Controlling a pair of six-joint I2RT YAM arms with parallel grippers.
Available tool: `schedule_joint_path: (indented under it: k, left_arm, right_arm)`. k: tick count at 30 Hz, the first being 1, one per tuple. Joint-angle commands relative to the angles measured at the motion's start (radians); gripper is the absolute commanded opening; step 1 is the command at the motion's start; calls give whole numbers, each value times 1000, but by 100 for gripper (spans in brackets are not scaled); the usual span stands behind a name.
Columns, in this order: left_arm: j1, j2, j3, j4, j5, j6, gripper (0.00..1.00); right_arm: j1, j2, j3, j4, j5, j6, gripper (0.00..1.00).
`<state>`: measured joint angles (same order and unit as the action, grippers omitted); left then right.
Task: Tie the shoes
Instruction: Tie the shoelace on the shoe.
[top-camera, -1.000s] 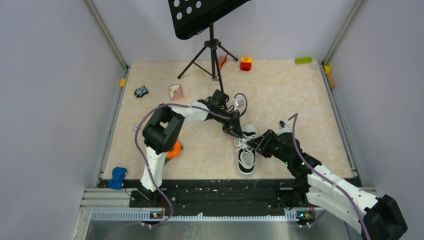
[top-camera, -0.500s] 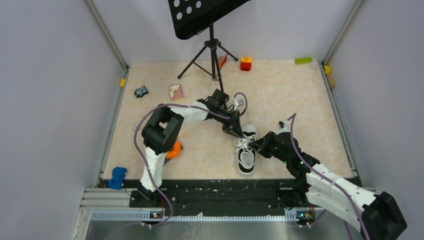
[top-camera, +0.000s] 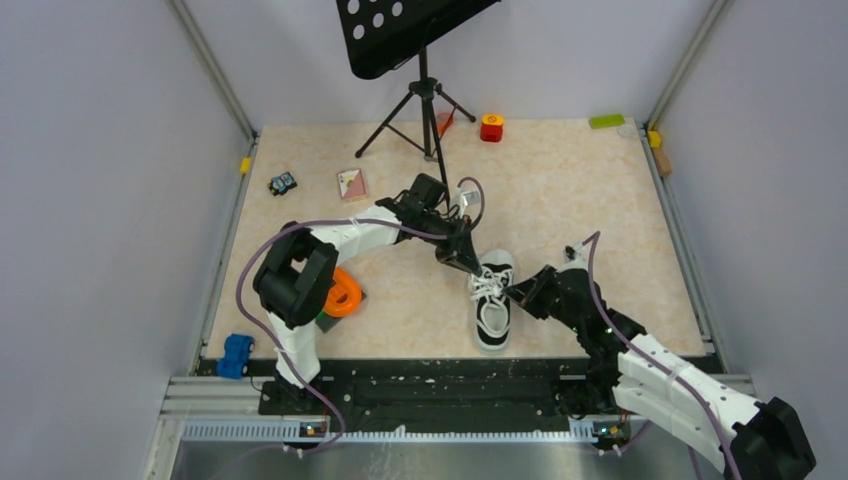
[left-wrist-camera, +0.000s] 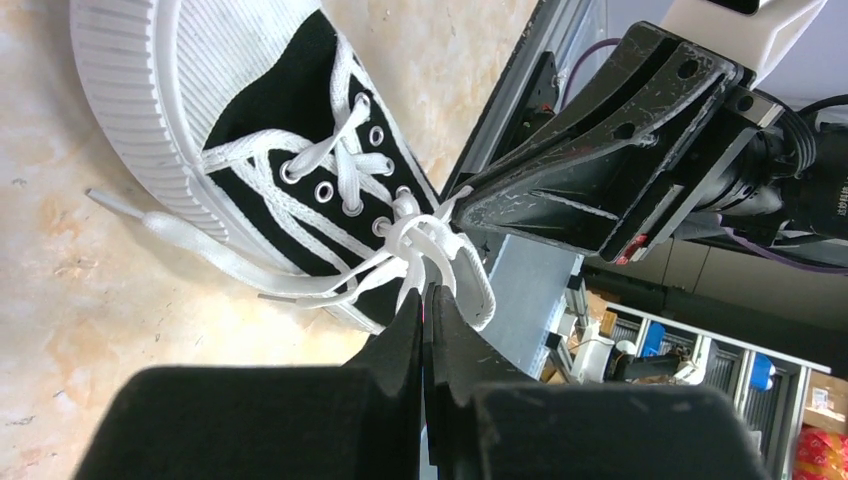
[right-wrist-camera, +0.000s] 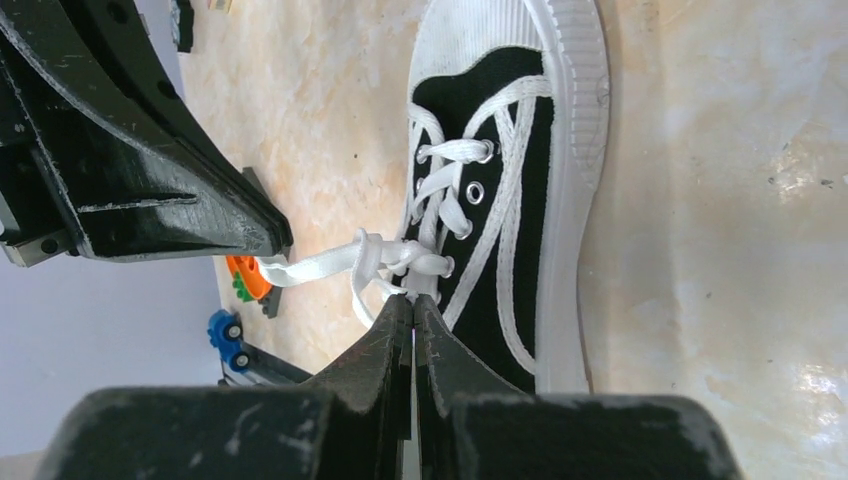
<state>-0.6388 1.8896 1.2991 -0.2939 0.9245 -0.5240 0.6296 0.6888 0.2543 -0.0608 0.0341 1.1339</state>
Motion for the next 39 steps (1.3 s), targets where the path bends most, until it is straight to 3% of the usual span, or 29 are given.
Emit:
schedule_joint_path:
  k: [1, 39]
  left_arm:
    - [12, -45, -31, -32, -31, 37, 0]
    - [99, -80, -5, -218, -65, 183, 0]
  right_arm:
    - [-10, -18, -4, -13, 26, -14, 0]
    - [-42, -103, -29, -112, 58, -37, 0]
